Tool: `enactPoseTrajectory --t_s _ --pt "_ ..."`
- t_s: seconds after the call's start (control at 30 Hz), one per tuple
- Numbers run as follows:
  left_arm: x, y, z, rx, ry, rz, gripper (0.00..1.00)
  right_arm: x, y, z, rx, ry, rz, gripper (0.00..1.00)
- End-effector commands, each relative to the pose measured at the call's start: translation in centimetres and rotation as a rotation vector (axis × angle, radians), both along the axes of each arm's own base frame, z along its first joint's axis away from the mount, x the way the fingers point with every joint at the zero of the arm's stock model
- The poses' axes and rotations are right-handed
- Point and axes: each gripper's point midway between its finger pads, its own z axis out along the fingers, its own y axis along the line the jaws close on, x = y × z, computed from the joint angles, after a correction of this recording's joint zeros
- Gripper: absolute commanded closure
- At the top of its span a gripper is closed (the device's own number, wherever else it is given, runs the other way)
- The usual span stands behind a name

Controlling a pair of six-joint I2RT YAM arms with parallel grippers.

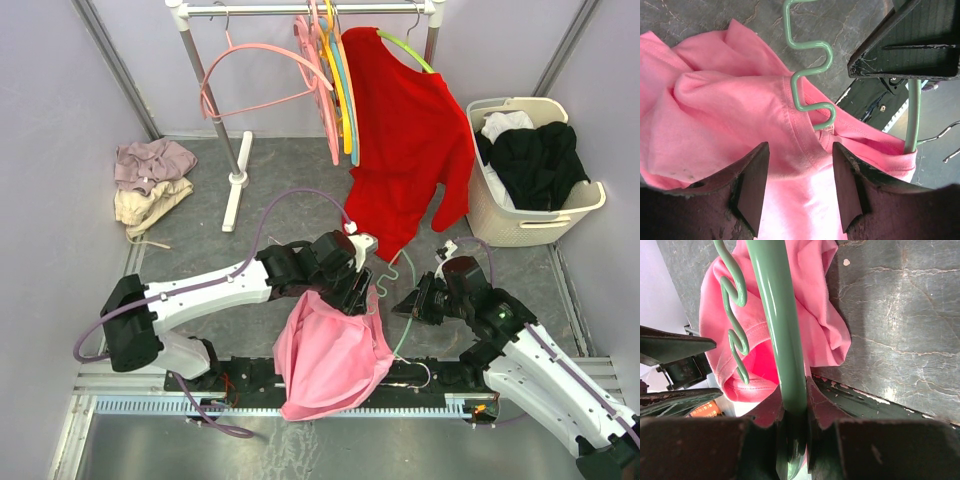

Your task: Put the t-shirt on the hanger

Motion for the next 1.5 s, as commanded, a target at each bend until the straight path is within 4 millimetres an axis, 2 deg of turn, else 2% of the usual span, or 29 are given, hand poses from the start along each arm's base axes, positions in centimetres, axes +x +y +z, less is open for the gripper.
enactPoseTrajectory --t_s 0.0,0.17,0.27,0.33,0.37,0.43,0.47,0.63,0.87,1.03,1.2,1.3,1.47 --pt "0.3 -0.4 -0.1 0.005 -0.007 -0.013 0.41 0.9 1.2 3.1 0.075 -0.082 0.020 0.99" --pt "0.2 -0.8 -0.3 0.007 0.001 -0.027 0.43 0.9 1.2 3.1 0.075 -0.082 0.020 0.99" --pt "0.1 -1.0 -0.5 0.012 0.003 -0.035 0.48 1.0 1.2 3.1 0.075 -0.082 0.021 0.99" --pt "0.2 -1.0 -0.7 0.018 0.006 -0.037 0.61 1.0 1.2 3.1 0.074 -0.081 0.020 0.99" --pt "0.2 -1.1 -0.7 0.019 0.005 -0.035 0.69 1.0 1.2 3.0 0.074 -0.081 0.020 0.99" --pt "0.5 -1.0 -0.8 0.032 -0.005 -0.023 0.92 1.1 1.2 3.1 0.075 -0.083 0.019 0.99" --pt "0.8 -0.9 -0.8 0.038 -0.012 -0.013 0.97 1.1 1.3 3.0 0.075 -0.082 0.019 0.99" --pt "3.4 0.1 0.5 0.061 -0.097 0.093 0.97 2.1 1.7 3.6 0.087 -0.103 0.000 0.99" --pt "10.1 1.4 4.4 0.028 -0.266 0.263 0.97 5.6 2.8 4.4 0.048 -0.156 -0.024 0.99" --pt "15.0 1.1 6.5 -0.016 -0.377 0.320 0.97 8.5 3.7 5.1 0.002 -0.212 -0.019 0.99" --pt "18.9 0.1 6.9 -0.043 -0.416 0.337 0.97 10.5 4.3 6.8 -0.031 -0.288 0.005 0.99" --pt "20.6 -0.5 7.5 -0.049 -0.453 0.350 0.97 11.1 4.9 7.6 -0.039 -0.309 0.043 0.99" --pt "22.8 -0.8 9.0 -0.054 -0.509 0.387 0.97 11.1 6.0 7.7 -0.020 -0.308 0.106 0.99"
